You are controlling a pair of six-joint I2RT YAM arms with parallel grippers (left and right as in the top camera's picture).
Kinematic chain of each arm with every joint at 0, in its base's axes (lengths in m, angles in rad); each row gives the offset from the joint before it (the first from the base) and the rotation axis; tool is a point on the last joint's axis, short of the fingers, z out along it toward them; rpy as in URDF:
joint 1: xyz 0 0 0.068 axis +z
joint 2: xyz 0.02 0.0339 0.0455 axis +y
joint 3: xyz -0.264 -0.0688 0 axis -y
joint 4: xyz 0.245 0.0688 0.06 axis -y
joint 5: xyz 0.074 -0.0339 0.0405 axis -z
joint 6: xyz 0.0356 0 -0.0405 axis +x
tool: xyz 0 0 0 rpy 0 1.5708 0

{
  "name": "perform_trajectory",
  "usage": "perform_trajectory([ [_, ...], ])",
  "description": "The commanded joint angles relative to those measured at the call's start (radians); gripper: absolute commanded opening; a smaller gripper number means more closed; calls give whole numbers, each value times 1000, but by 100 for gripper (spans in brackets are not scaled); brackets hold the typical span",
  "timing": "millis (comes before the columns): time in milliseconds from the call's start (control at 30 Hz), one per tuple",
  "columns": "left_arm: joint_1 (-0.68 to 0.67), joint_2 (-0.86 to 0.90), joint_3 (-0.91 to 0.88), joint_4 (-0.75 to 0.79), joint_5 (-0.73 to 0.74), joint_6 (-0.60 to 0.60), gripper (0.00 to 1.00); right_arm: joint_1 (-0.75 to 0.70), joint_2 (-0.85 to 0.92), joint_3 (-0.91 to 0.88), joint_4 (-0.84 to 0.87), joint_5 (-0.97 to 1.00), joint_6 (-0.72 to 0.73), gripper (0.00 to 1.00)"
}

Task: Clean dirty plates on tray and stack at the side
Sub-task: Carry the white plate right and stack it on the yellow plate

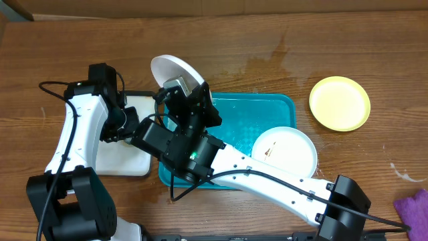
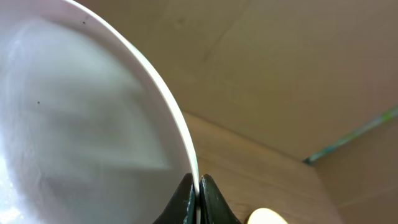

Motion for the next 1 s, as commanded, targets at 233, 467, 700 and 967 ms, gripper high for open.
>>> perform_trajectory([
  [233,6,3,-4,3,-6,15,10,-208,-13,25,-98,-681,201,4],
  [467,6,3,-4,6,-5,15,10,-451,-13,26,-153,-1091,217,4],
  [700,6,3,-4,9,-6,15,10,-760,-13,26,-290,-1251,196,4],
  [967,6,3,-4,11,-5,14,10,-1151,-13,26,-444,-1251,145,4],
])
